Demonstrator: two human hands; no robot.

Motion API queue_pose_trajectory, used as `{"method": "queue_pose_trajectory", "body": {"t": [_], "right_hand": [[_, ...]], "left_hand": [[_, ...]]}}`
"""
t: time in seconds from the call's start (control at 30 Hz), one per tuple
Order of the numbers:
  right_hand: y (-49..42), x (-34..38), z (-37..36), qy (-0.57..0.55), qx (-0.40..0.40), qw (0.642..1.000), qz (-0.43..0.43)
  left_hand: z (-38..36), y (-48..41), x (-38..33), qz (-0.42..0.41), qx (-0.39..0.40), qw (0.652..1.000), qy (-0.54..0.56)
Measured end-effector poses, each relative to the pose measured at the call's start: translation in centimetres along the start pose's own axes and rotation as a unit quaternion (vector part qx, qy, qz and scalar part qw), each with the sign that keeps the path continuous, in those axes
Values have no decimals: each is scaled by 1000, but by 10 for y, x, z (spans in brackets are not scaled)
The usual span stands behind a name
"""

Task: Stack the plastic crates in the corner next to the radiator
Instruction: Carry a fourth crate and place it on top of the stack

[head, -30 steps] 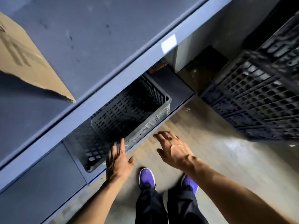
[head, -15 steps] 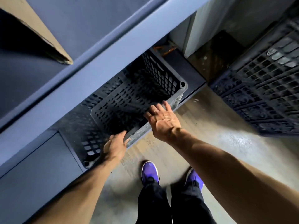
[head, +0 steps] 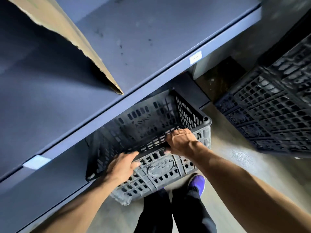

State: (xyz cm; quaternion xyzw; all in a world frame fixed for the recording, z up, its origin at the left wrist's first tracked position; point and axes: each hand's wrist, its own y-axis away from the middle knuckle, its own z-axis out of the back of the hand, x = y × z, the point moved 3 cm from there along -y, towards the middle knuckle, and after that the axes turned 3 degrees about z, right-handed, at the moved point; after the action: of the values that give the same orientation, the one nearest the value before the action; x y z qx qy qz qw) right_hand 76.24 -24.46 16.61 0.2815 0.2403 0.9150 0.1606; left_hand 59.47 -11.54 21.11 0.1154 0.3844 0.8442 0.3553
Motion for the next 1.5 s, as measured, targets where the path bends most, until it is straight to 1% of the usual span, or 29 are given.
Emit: {"method": "queue_pose_trajectory", "body": {"t": [0.03, 0.07, 0.1, 0.17, 0.27, 0.43, 0.53, 0.67, 0.77, 0.87, 1.0, 1.13, 1.27, 1.33, 1.4, 1.5], "right_hand": [[16, -2, 4, 12, -12, 999, -33], [32, -4, 13, 42, -46, 997, -35], [52, -5, 21, 64, -27, 996, -53], [89, -4, 34, 69, 13, 996, -61], [143, -5, 41, 41, 24, 995, -83], [223, -23, 36, 4, -12, 988, -151], [275, -31, 29, -18, -18, 984, -176], [335, -26, 25, -39, -42, 975, -215], [370, -14, 26, -56, -71, 962, -259], [396, 1, 30, -83, -78, 949, -294], [424, 31, 38, -100, -96, 932, -334], [442, 69, 45, -104, -143, 910, -375], [452, 104, 56, -88, -182, 884, -422], [456, 130, 65, -75, -214, 866, -446], [463, 136, 70, -70, -233, 850, -467], [470, 168, 86, -49, -276, 822, -495]], "left_hand": [[6, 13, -11, -11, 11, 1000, -4], [11, 24, -23, -23, 21, 1000, -7], [18, 35, -35, -37, 28, 999, -10], [29, 55, -55, -59, 43, 997, -21], [44, 78, -83, -84, 68, 993, -45], [53, 114, -144, -165, 94, 978, -83], [49, 137, -178, -199, 108, 967, -115], [46, 164, -210, -266, 99, 945, -162], [52, 182, -230, -329, 69, 917, -216], [63, 199, -245, -395, 35, 877, -271], [79, 220, -253, -473, -26, 824, -311], [95, 240, -252, -531, -49, 772, -346], [122, 261, -253, -563, -57, 742, -359], [140, 278, -246, -581, -71, 723, -367], [148, 286, -250, -588, -75, 715, -370], [172, 310, -239, -611, -94, 695, -367]]}}
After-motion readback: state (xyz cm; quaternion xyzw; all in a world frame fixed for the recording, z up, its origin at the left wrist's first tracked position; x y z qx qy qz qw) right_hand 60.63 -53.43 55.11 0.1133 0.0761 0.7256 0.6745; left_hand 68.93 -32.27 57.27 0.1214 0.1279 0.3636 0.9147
